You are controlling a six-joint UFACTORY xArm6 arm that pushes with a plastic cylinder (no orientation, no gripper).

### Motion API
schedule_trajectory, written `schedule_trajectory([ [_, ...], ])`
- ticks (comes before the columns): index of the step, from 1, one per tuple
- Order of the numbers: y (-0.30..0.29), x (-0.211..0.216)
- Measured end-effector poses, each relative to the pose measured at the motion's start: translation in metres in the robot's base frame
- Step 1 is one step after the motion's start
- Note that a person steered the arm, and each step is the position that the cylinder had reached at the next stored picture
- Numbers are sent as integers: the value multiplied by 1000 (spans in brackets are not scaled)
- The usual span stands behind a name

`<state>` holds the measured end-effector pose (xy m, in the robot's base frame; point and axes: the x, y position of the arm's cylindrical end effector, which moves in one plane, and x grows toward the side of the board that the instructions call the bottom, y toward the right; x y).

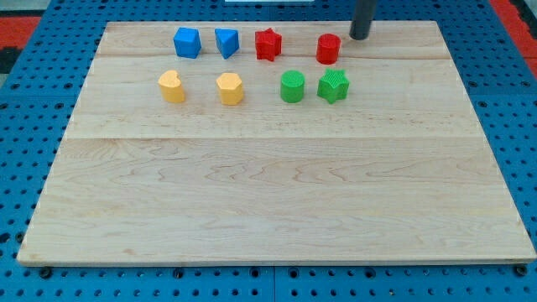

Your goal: Move the red circle towards the top right

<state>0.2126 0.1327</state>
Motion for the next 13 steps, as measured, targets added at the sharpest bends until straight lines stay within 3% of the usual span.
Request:
schedule_trajectory([
  [1,-38,-19],
  [6,-45,-21],
  [7,-26,-21],
  [9,75,-21],
  [11,91,20],
  [12,80,74],
  [13,3,81],
])
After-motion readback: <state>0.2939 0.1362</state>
